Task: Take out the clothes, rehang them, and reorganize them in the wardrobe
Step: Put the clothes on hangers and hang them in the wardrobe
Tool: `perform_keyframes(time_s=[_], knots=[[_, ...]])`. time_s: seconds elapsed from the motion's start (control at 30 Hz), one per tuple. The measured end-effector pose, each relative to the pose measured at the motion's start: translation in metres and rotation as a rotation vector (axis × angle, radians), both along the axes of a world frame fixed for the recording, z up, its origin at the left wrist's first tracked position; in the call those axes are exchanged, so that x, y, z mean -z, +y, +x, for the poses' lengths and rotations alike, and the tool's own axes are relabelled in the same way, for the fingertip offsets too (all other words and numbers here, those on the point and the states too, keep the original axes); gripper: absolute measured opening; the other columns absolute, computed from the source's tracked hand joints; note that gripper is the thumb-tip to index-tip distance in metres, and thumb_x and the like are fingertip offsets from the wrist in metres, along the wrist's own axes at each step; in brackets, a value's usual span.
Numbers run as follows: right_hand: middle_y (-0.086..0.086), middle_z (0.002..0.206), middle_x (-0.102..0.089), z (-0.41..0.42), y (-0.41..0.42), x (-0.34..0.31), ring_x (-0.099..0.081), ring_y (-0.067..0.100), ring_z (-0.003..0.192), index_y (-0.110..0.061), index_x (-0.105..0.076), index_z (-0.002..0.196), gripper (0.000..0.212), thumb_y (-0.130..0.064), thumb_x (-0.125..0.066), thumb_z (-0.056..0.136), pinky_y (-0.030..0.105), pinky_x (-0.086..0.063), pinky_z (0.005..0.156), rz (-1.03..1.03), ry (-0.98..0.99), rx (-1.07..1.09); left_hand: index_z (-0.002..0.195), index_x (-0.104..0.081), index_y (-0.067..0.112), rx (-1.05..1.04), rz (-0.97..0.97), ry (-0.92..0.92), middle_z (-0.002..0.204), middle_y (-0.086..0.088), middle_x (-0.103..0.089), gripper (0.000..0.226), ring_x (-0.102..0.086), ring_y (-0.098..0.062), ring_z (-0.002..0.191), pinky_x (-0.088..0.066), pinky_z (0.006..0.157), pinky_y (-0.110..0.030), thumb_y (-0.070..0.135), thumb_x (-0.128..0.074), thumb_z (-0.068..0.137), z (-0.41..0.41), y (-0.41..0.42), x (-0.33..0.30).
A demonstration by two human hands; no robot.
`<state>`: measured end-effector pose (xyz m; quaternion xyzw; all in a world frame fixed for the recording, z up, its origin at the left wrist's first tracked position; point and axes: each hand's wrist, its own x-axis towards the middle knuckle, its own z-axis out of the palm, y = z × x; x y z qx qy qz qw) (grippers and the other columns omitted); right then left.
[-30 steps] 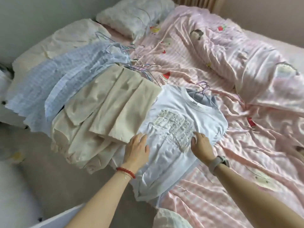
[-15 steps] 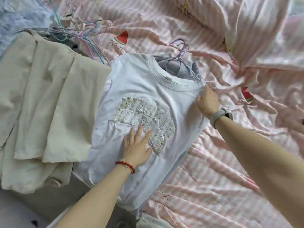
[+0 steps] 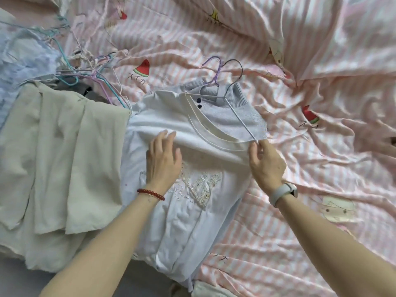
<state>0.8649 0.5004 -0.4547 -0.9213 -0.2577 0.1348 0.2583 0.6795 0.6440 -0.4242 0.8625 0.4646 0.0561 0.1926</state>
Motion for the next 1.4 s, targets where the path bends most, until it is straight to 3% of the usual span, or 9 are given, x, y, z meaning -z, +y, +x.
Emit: perform_keyframes(time_s=[0.13,0.2,0.3,0.37,0.47,0.73,0.93,1.17,1.4], knots=[[0.009,0.076,-0.059,-0.011,-0.041,-0.011,-0.059,0.032,0.069,-0.009,-0.056,0.077,0.024,-0.027,-0.047,0.09,0.034,-0.039,0.056,0.116,-0.021,-0.03,0.148,-0.013,0.018,0.149,0.027,0.168,0.156,-0.009,-0.005,0.059,0.003,-0.028,0.143,0.001,0.114,-0.045,0.024,-0.041,0.096,0.04,0.045,-0.017],[0.008,0.073,-0.06,-0.015,-0.051,-0.018,-0.06,0.03,0.064,-0.008,-0.057,0.076,0.031,-0.032,-0.041,0.089,0.034,-0.041,0.053,0.145,-0.052,-0.073,0.146,-0.019,0.022,0.207,-0.029,0.303,0.154,-0.006,-0.02,0.049,-0.002,-0.024,0.143,0.008,0.112,-0.05,0.029,-0.032,0.099,0.047,0.053,-0.017],[0.01,0.073,-0.057,-0.012,-0.059,-0.025,-0.058,0.031,0.063,-0.007,-0.057,0.075,0.034,-0.032,-0.039,0.088,0.035,-0.042,0.05,0.099,-0.112,-0.093,0.124,-0.05,0.017,0.201,-0.021,0.342,0.119,-0.01,-0.06,0.032,-0.047,-0.026,0.119,-0.011,0.111,-0.046,0.025,-0.03,0.1,0.041,0.04,-0.02],[0.014,0.076,-0.057,-0.006,-0.064,-0.028,-0.057,0.035,0.068,-0.004,-0.059,0.076,0.028,-0.026,-0.046,0.087,0.039,-0.043,0.057,0.077,-0.118,-0.08,0.11,-0.056,0.012,0.207,0.009,0.294,0.101,-0.013,-0.066,0.027,-0.056,-0.031,0.097,-0.034,0.089,-0.038,0.022,-0.033,0.099,0.024,0.02,-0.024],[0.018,0.078,-0.058,0.0,-0.065,-0.032,-0.056,0.038,0.074,-0.001,-0.063,0.077,0.021,-0.018,-0.051,0.082,0.047,-0.042,0.069,0.123,-0.068,-0.122,0.103,-0.055,0.009,0.194,-0.008,0.229,0.09,-0.017,-0.065,0.022,-0.057,-0.037,0.085,-0.036,0.065,-0.039,0.02,-0.036,0.098,-0.019,-0.016,-0.035],[0.024,0.084,-0.059,-0.036,-0.012,-0.07,-0.053,0.042,0.08,0.002,-0.064,0.087,0.018,-0.007,-0.049,0.081,0.05,-0.04,0.08,0.22,-0.206,-0.328,0.098,-0.054,0.014,-0.102,-0.172,0.028,0.074,-0.014,-0.062,0.02,-0.056,-0.043,0.075,-0.044,0.064,-0.042,0.025,-0.038,0.098,-0.116,-0.075,-0.089],[0.022,0.09,-0.057,-0.085,0.03,-0.112,-0.052,0.04,0.086,0.001,-0.063,0.089,0.028,-0.012,-0.038,0.086,0.058,-0.038,0.09,0.377,-0.279,-0.53,0.094,-0.06,0.013,-0.382,-0.266,-0.178,0.085,-0.01,-0.065,0.023,-0.056,-0.036,0.084,-0.045,0.076,-0.043,0.027,-0.042,0.097,-0.178,-0.105,-0.126],[0.019,0.09,-0.057,-0.187,0.057,-0.16,-0.053,0.038,0.084,-0.004,-0.06,0.09,0.021,-0.009,-0.04,0.085,0.049,-0.039,0.085,0.539,-0.401,-0.86,0.068,-0.054,0.036,-0.671,-0.344,-0.481,0.061,0.015,-0.054,0.033,-0.047,-0.002,0.061,-0.037,0.063,-0.032,0.023,-0.044,0.096,-0.269,-0.182,-0.16],[0.018,0.086,-0.058,-0.32,0.015,-0.208,-0.054,0.038,0.086,-0.004,-0.063,0.09,0.015,-0.004,-0.051,0.081,0.055,-0.035,0.096,0.585,-0.379,-1.138,0.069,-0.054,0.028,-0.937,-0.232,-0.52,0.061,0.01,-0.052,0.031,-0.046,-0.002,0.06,-0.034,0.06,-0.018,0.015,-0.045,0.095,-0.374,-0.276,-0.197]])
